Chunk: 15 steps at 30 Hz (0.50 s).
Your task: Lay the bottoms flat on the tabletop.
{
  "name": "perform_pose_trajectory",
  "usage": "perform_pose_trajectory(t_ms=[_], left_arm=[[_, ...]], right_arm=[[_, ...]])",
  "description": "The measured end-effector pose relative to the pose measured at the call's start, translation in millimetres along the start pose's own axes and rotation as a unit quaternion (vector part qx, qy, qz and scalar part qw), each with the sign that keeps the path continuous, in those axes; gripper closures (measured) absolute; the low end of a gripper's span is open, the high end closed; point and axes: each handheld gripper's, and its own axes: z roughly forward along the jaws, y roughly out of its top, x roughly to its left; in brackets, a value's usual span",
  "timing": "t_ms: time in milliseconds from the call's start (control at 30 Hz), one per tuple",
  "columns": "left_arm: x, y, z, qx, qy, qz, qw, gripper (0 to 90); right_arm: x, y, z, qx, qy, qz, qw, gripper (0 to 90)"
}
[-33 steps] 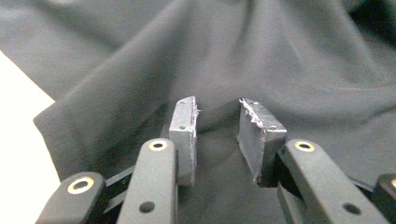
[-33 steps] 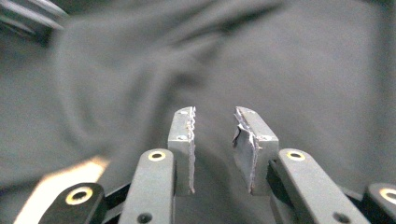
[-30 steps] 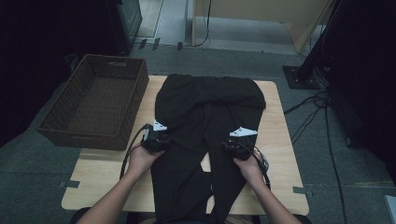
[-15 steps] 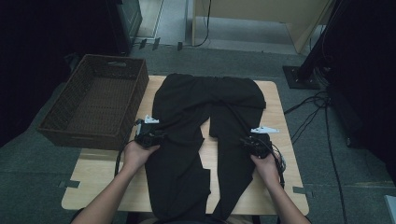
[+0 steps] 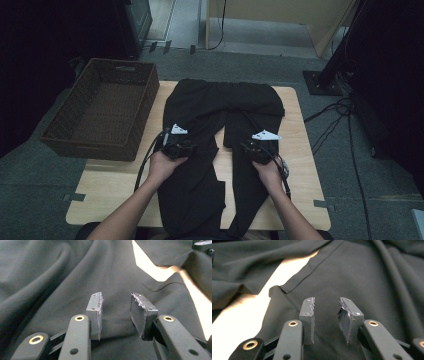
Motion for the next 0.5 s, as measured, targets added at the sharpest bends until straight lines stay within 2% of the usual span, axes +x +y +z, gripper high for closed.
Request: perform_pose_trajectory(t_ms=[67,133,233,267,367,500], left_arm=[[0.3,-1.5,5.0,0.007,0.007,0.002,0.9999,61.9],[0.5,-3.7,6.4,-0.003,0.013,0.012,0.9998,62.3],[1.1,-2.8,11.3,-0.019,0.027,0.016,0.9993,64.3],[2.6,-0.9,13.6,-0.023,0.031,0.013,0.9991,65.1],[7.7,8.6,22.1,-0.028,0.041,0.008,0.9987,67.0],[17.5,27.2,36.1,-0.027,0.062,0.017,0.9976,67.5]], right_arm=[[-0.4,-2.6,5.4,0.009,-0.002,0.001,1.0,65.3],[-0.8,-4.1,6.3,0.011,-0.004,0.002,0.9999,65.1],[-0.6,-4.1,8.8,0.006,-0.025,-0.013,0.9996,67.3],[-2.0,-3.4,11.3,0.0,-0.028,-0.014,0.9995,67.7],[-7.6,5.3,19.7,0.004,-0.033,-0.008,0.9994,67.8],[-16.6,22.0,37.9,0.005,-0.039,-0.002,0.9992,67.9]])
